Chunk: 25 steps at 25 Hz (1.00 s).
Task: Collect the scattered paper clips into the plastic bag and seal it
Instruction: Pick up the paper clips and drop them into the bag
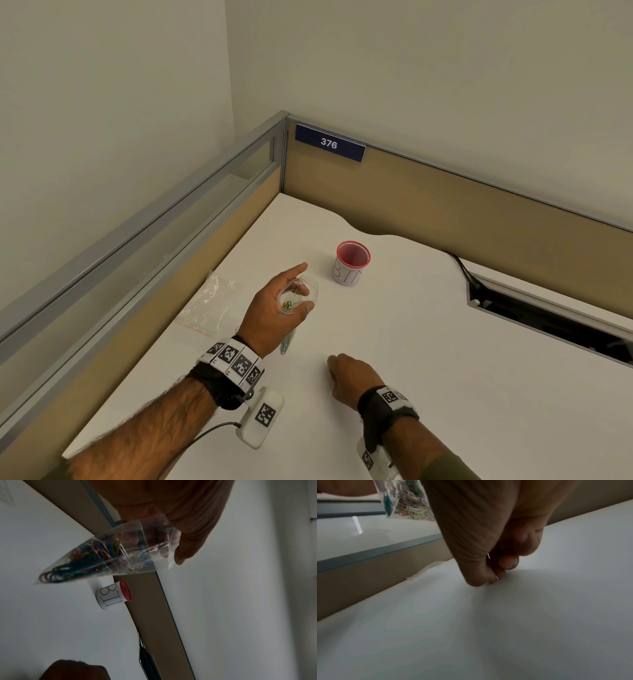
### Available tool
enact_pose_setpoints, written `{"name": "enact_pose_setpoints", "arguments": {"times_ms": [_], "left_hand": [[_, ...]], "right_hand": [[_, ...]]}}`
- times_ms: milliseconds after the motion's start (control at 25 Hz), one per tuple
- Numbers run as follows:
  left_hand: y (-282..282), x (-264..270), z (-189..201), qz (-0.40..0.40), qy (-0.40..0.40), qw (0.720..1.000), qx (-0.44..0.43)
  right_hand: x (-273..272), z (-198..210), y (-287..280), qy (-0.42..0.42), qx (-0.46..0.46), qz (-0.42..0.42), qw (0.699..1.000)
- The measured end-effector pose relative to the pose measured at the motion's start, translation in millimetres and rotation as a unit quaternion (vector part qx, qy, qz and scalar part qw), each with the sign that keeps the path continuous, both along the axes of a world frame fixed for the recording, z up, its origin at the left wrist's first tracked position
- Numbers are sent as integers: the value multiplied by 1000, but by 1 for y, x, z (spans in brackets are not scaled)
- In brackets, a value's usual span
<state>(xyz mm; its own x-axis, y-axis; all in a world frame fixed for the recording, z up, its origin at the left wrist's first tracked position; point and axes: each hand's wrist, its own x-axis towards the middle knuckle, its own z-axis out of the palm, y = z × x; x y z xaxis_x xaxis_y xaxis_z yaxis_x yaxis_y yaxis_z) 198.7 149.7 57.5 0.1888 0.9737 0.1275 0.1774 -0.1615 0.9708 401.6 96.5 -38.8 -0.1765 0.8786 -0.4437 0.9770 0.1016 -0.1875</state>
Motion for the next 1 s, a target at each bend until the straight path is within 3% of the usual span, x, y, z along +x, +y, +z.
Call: {"name": "enact_pose_setpoints", "arguments": {"times_ms": [160,280,440,680,840,1000], "left_hand": [[0,-2,-4,0,8,1000,-2],[0,-1,-11,2,13,1000,-2],[-1,2,-15,-10,21,1000,10],[3,1,-18,-23,7,999,29],[0,2,-15,-17,26,999,40],[-6,8,-12,-35,18,999,34]], "right_hand": [[6,41,3,119,103,-84,984],[-3,96,18,221,220,-119,943],[-30,155,27,312,289,-102,900],[-59,170,32,307,263,-53,913],[-50,170,33,306,294,-75,902],[-47,166,35,281,269,-94,916]]}}
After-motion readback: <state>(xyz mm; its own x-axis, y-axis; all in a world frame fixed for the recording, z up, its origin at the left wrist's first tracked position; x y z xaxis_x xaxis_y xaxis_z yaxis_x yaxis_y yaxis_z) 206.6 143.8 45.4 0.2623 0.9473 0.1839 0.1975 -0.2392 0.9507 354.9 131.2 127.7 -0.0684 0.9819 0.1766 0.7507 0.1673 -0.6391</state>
